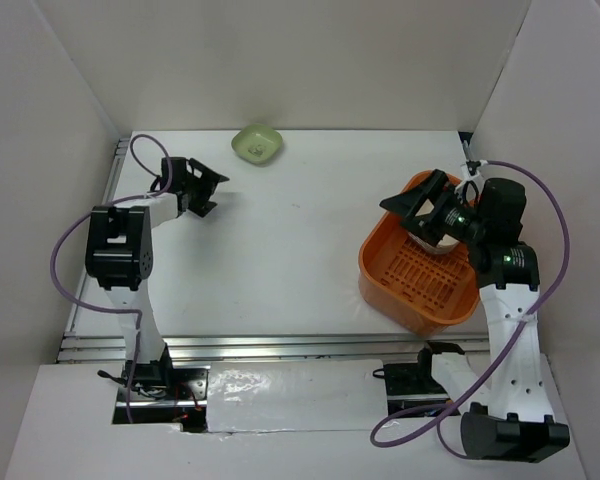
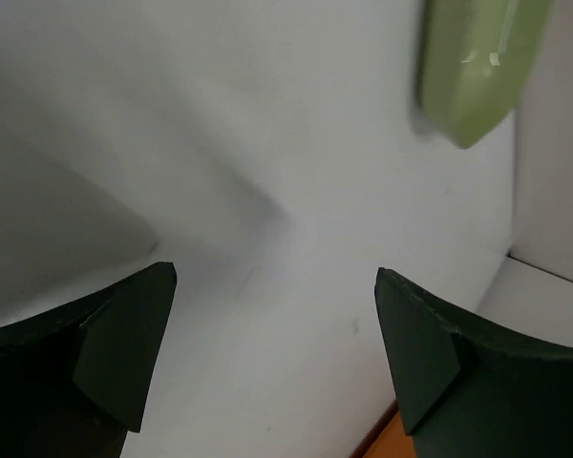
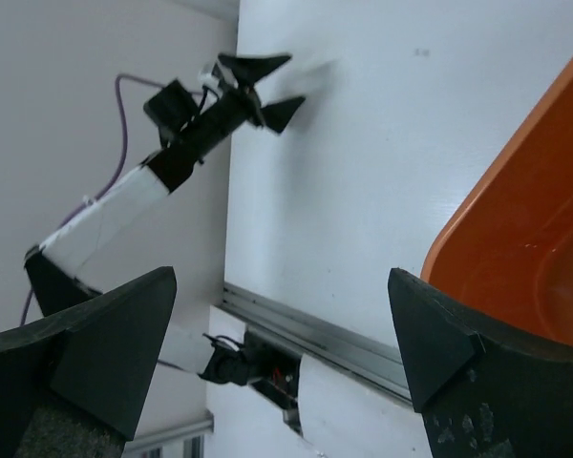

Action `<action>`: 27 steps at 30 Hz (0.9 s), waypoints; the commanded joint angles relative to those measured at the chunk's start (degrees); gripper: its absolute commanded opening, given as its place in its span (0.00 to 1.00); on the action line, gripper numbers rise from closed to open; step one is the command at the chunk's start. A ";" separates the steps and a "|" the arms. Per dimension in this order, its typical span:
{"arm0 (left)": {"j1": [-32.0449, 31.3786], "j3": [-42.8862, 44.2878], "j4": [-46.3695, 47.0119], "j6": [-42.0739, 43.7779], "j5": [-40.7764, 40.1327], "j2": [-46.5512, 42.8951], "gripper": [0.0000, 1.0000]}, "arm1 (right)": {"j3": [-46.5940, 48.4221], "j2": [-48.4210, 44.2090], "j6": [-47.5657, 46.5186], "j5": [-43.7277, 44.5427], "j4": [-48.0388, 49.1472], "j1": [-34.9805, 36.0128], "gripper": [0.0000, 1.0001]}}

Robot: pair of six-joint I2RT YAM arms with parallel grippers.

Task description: Place the plates into the plastic bin on the countertop

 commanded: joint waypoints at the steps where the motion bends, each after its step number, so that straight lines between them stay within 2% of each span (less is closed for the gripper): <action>1: -2.46 2.97 17.00 -6.25 0.33 6.35 0.99 | 1.69 -0.88 -1.76 -3.29 2.41 1.97 1.00; 3: -2.99 4.99 16.93 -7.85 -0.90 8.91 0.99 | 0.73 -1.93 -1.51 -3.11 1.87 3.21 1.00; 5: -4.05 11.22 13.17 -9.17 -4.05 13.21 0.99 | -1.11 -2.64 -0.81 -2.41 2.31 4.00 1.00; 6: -4.40 13.86 7.05 -9.08 -5.63 14.79 0.99 | -1.47 -3.16 -0.11 -2.50 2.40 4.70 1.00; 7: -5.10 20.32 4.12 -9.08 -7.30 18.11 0.99 | -1.82 -3.34 0.16 -2.50 2.23 4.96 1.00; 9: -5.72 27.47 -2.37 -8.38 -9.25 22.26 0.99 | -2.26 -3.35 -0.01 -2.85 1.79 5.75 1.00; 10: -6.24 36.29 -7.03 -8.55 -9.69 26.72 0.99 | -2.17 -3.43 -0.27 -2.85 0.65 5.76 1.00; 12: -6.86 47.48 -15.92 -10.13 -9.78 33.05 0.99 | -1.65 -3.08 -1.50 -2.85 -0.58 7.50 1.00; 15: -7.82 51.67 -21.65 -12.59 -14.16 36.33 0.97 | -0.68 -2.73 -2.73 -2.93 -2.43 7.78 1.00; 17: -8.53 54.83 -29.34 -14.08 -18.72 36.95 0.91 | 0.81 -2.47 -3.00 -3.02 -3.75 7.87 1.00; 18: -8.88 55.62 -30.96 -14.53 -19.61 37.57 0.81 | 1.34 -1.94 -3.09 -3.11 -4.01 7.87 1.00; 20: -9.06 56.86 -32.03 -14.01 -20.24 38.18 0.55 | 3.71 -1.24 -3.26 -3.29 -5.59 7.69 1.00; 21: -9.15 58.25 -32.21 -12.96 -20.59 39.14 0.33 | 4.59 -0.97 -3.35 -3.29 -6.03 7.69 1.00; 22: -9.23 59.22 -32.47 -12.34 -20.68 39.85 0.27 | 6.25 -0.89 -3.61 -3.29 -7.08 7.69 1.00; 27: -9.24 63.71 -26.86 -7.68 -17.18 43.72 0.23 | 9.25 0.70 -4.32 -2.85 -8.58 8.57 1.00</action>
